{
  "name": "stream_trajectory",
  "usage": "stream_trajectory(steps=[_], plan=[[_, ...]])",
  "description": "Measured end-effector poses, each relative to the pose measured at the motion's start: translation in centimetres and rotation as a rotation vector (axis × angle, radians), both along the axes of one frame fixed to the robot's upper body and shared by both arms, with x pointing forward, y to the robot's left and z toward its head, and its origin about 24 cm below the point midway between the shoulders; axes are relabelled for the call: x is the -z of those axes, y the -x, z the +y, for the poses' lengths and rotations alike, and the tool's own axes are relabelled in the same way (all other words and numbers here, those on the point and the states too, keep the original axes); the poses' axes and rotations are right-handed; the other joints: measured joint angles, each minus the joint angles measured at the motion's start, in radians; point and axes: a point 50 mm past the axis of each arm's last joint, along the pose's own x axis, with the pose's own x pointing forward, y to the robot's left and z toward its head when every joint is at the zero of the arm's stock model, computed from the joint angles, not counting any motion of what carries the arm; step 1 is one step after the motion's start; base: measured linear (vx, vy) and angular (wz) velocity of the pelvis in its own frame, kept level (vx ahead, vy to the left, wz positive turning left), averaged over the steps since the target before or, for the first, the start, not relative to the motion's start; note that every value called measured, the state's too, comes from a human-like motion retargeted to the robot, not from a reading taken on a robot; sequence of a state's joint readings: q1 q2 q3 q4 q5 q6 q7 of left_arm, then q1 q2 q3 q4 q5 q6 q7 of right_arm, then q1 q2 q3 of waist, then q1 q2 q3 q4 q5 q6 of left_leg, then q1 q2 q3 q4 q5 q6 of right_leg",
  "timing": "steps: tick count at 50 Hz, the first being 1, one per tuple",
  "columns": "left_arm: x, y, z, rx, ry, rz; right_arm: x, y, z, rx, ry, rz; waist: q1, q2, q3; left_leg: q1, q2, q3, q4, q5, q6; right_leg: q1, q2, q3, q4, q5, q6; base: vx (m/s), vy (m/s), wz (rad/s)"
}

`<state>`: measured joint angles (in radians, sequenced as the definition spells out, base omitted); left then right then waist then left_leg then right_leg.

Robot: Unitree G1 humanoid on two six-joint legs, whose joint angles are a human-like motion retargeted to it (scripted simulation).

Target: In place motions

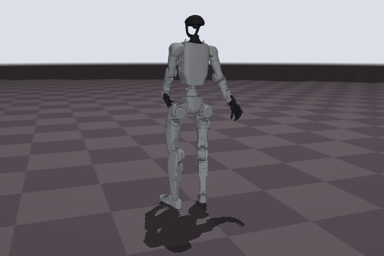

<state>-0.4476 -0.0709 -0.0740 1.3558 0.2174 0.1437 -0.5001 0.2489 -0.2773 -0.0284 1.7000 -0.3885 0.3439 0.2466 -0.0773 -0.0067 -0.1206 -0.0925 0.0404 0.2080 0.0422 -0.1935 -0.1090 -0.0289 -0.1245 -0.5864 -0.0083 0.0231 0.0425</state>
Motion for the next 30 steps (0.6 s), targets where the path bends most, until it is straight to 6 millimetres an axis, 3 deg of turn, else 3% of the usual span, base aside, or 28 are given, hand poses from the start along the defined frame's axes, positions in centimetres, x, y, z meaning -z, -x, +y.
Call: stream_trajectory(steps=[2,5,8,10,13,16,19,22,26,30], plan=[[-1.7,-2.6,-0.7,0.043,0.014,-0.129,-0.4,1.0,-0.1,0.077,0.03,-0.02,-0.01,-0.001,0.006,0.002,-0.001,0.007,0.001,0.001,0.002,-0.002,-0.002,0.006,-0.001,0.002,0.001,-0.04,0.0,-0.15],[-3.2,-4.3,-0.6,0.108,0.013,-0.237,-0.8,1.7,-0.5,0.135,0.089,-0.018,-0.021,0.0,0.009,0.014,-0.002,0.022,-0.001,0.0,0.006,-0.007,-0.005,0.024,0.001,0.008,0.002,0.01,0.03,-0.32],[-2.7,-3.6,-0.1,0.165,-0.013,-0.245,-0.7,1.1,-0.9,0.132,0.134,-0.025,-0.022,0.004,0.011,0.027,-0.003,0.039,-0.004,-0.003,0.012,-0.014,-0.006,0.048,0.007,0.014,0.003,0.0,0.07,-0.39],[-1.5,-2.0,0.4,0.192,-0.046,-0.195,-0.1,0.0,-0.6,0.11,0.119,-0.046,-0.025,0.007,0.014,0.036,-0.005,0.045,-0.006,-0.005,0.017,-0.016,-0.008,0.057,0.012,0.016,0.005,0.01,0.08,-0.24],[1.4,2.5,1.8,0.219,-0.117,-0.003,1.2,-2.7,0.6,0.056,0.008,-0.099,-0.031,0.009,0.013,0.043,-0.011,0.046,-0.009,-0.006,0.023,-0.016,-0.014,0.061,0.016,0.019,0.009,0.02,0.1,-0.06],[3.9,9.2,3.1,0.197,-0.165,0.302,3.0,-6.5,2.5,-0.017,-0.137,-0.212,-0.028,0.009,0.012,0.049,-0.02,0.044,-0.014,-0.007,0.028,-0.017,-0.022,0.064,0.02,0.023,0.013,0.02,0.11,-0.01],[4.8,15.5,4.9,0.114,-0.18,0.571,4.6,-11.5,4.6,-0.085,-0.274,-0.407,-0.023,0.012,0.018,0.056,-0.031,0.043,-0.022,-0.006,0.033,-0.022,-0.029,0.072,0.025,0.029,0.017,0.01,0.12,-0.07],[4.9,20.6,6.9,-0.019,-0.261,0.723,5.2,-17.1,7.0,-0.075,-0.42,-0.646,-0.015,0.017,0.025,0.058,-0.037,0.051,-0.027,-0.006,0.037,-0.04,-0.035,0.092,0.033,0.04,0.018,0.01,0.12,-0.29],[4.6,25.6,8.8,-0.247,-0.364,0.835,4.1,-23.5,9.8,-0.057,-0.666,-0.894,0.005,0.027,0.044,0.053,-0.036,0.079,-0.03,-0.006,0.04,-0.08,-0.036,0.137,0.052,0.062,0.016,-0.04,0.12,-0.51],[4.0,28.5,10.0,-0.459,-0.359,0.937,2.4,-27.8,10.9,-0.158,-0.807,-1.032,0.024,0.029,0.082,0.047,-0.025,0.112,-0.031,0.0,0.036,-0.118,-0.035,0.172,0.079,0.091,0.015,-0.12,0.08,-0.42]])
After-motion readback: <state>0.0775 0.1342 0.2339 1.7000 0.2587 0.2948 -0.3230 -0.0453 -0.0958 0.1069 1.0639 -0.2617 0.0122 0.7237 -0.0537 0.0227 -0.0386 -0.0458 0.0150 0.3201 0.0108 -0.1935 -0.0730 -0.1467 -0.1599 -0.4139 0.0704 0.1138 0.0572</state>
